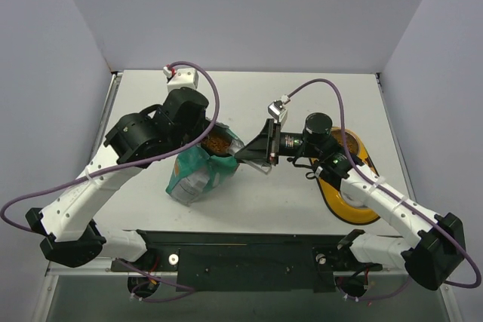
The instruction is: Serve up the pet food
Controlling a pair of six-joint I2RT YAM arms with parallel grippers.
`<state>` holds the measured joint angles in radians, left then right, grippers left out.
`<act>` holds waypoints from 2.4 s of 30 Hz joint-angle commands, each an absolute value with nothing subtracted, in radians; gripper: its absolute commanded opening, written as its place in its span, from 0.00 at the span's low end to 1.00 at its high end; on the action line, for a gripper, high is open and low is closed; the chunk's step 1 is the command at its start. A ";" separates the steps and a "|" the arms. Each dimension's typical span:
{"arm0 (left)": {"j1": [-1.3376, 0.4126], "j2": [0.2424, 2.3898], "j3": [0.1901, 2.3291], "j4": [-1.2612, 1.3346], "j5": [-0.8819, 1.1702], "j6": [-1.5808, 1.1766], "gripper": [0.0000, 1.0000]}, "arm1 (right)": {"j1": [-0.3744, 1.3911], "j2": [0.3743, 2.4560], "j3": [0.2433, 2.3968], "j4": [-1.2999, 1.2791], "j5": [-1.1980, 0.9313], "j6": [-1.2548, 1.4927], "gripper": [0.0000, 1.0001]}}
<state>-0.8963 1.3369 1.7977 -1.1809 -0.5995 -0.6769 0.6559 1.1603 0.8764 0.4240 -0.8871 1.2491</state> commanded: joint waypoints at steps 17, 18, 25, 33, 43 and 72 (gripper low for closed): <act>-0.862 1.207 1.852 -0.917 -0.669 -0.715 0.00 | 0.653 1.031 0.900 0.426 -0.896 1.199 0.00; -0.861 1.207 1.850 -0.916 -0.672 -0.725 0.00 | 0.653 1.051 0.896 0.504 -0.917 1.235 0.00; -0.861 1.201 1.842 -0.937 -0.741 -0.790 0.00 | 0.635 0.991 0.893 0.481 -0.925 1.253 0.00; -0.858 1.206 1.855 -0.943 -0.784 -0.819 0.00 | 0.624 0.979 0.882 0.509 -0.930 1.292 0.00; -0.856 1.220 1.887 -1.078 -0.922 -0.905 0.00 | 0.569 0.861 0.905 0.329 -0.890 1.250 0.00; -0.848 1.063 1.698 -1.020 -0.637 -0.902 0.00 | 0.331 0.217 0.560 -0.317 0.201 1.244 0.00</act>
<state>-0.8497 1.1332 1.6722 -1.2133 -0.6331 -0.9096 0.3389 0.3172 0.5953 -0.2600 -0.0349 1.2007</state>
